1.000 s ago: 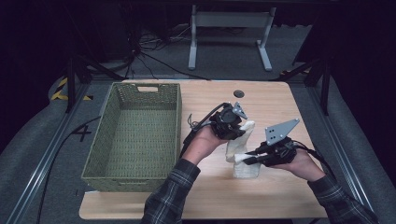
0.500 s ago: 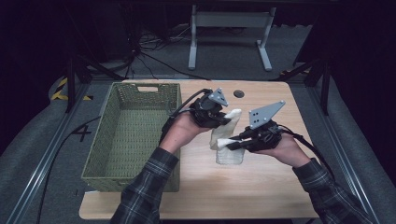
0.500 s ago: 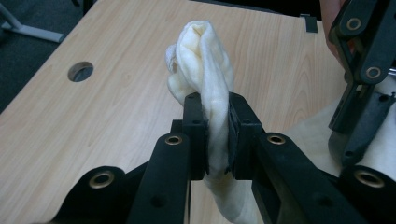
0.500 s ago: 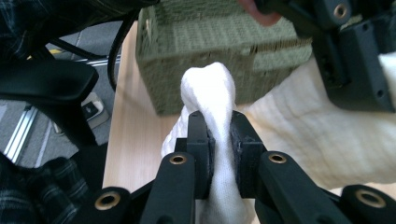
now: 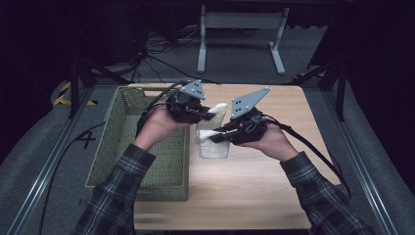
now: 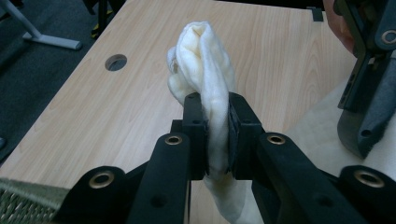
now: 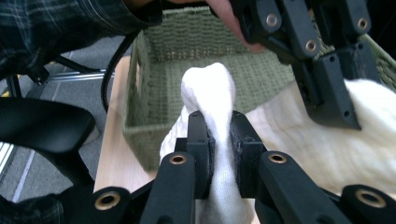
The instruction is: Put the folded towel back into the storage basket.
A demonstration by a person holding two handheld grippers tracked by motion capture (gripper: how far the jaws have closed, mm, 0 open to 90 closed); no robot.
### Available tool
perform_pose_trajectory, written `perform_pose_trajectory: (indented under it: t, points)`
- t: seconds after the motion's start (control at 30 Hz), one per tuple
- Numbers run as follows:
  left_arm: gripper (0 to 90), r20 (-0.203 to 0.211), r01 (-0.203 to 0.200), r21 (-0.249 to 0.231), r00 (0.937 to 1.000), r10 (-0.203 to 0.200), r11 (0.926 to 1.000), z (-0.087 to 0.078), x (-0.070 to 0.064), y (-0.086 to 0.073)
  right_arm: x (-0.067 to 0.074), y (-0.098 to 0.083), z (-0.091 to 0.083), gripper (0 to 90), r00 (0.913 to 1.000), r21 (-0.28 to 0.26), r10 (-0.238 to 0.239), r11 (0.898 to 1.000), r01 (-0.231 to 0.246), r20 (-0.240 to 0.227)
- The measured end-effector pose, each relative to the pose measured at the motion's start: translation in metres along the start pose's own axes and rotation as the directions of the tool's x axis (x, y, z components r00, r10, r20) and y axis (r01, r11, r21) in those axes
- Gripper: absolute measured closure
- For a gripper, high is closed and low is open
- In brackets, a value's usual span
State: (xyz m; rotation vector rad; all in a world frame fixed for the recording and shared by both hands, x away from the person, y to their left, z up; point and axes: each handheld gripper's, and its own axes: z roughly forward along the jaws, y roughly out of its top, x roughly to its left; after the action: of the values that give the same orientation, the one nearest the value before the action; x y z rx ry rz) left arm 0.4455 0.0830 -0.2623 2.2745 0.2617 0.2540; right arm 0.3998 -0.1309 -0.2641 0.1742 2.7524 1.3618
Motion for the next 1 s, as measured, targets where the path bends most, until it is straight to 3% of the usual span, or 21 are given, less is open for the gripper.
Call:
perform_pose_trajectory:
  t: [0.23, 0.53, 0.7, 0.87, 1.0]
  points:
    - [80.3, -0.012, 0.036, -0.026, 0.9993, -0.036, 0.9990, -0.016, 0.009, -0.031, -0.001, 0.016, 0.031, 81.1, 0.9993, -0.002, -0.004, 1.000, 0.004, -0.037]
    - [80.3, -0.041, 0.063, -0.051, 0.9970, -0.065, 0.9967, -0.036, 0.013, -0.054, -0.002, 0.026, 0.055, 81.1, 0.9985, -0.005, -0.002, 1.000, 0.001, -0.055]
    - [80.3, -0.048, 0.079, -0.046, 0.9955, -0.081, 0.9958, -0.041, 0.014, -0.070, 0.002, 0.032, 0.077, 81.1, 0.9981, 0.023, -0.015, 1.000, 0.016, -0.060]
    - [80.3, -0.076, 0.095, -0.043, 0.9922, -0.099, 0.9945, -0.047, 0.017, -0.086, 0.001, 0.035, 0.093, 81.1, 0.9977, 0.016, -0.008, 1.000, 0.009, -0.067]
    - [80.3, -0.072, 0.105, -0.047, 0.9915, -0.109, 0.9933, -0.049, 0.018, -0.097, 0.002, 0.035, 0.104, 81.0, 0.9971, 0.021, -0.007, 1.000, 0.008, -0.076]
